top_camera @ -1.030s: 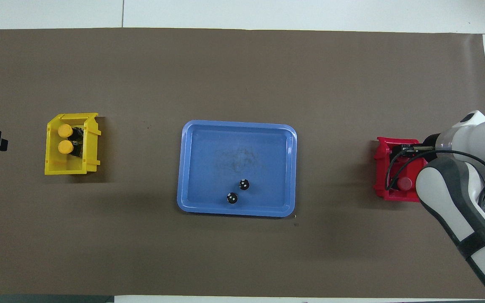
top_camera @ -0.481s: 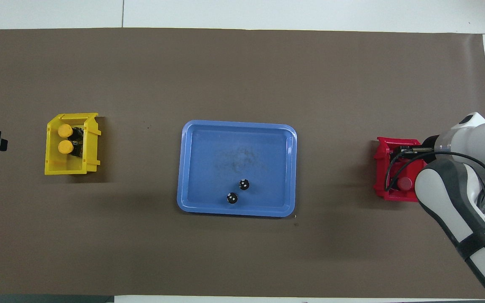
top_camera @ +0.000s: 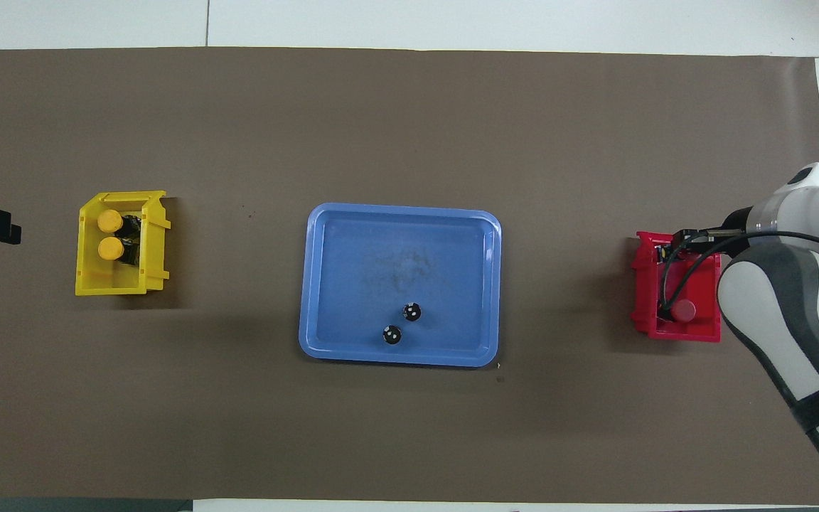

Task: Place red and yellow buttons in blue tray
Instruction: 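Grasp a red button in the red holder with the right gripper, then carry the red button to the tray while the left gripper grasps yellow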

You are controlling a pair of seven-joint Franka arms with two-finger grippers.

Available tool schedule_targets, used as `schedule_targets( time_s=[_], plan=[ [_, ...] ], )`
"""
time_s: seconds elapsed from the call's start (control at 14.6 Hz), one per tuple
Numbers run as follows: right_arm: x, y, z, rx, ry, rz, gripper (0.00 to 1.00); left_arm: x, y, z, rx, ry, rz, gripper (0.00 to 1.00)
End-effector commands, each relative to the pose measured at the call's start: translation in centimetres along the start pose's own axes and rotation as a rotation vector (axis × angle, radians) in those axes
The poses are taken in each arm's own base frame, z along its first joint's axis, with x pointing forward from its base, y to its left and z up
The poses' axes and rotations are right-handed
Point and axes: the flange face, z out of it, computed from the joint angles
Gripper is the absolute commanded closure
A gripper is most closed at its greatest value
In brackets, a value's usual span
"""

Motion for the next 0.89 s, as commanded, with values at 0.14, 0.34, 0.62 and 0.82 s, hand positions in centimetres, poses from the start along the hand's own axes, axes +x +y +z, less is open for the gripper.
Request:
schedule_targets(
  time_s=[0.14, 0.34, 0.62, 0.82],
  plan=[
    [2.5, -0.8, -5.9, 0.026, -0.043, -0.029, 0.88, 1.5, 1.5, 8.0, 0.026, 0.07, -0.038, 0.09],
    [5.0, -3.7, -8.9, 0.028, -0.058, 0.017, 0.88, 4.2, 2.8, 13.4, 0.043, 0.078, -0.023, 0.1],
    [6.4, -13.3, -9.3, 0.022, -0.025, 0.092, 0.88, 5.5, 3.1, 17.1, 0.054, 0.069, -0.015, 0.23],
    [6.0, -23.3, -5.8, 0.032, 0.006, 0.19, 0.88, 5.4, 3.0, 17.9, 0.055, 0.058, -0.013, 0.29]
  ],
)
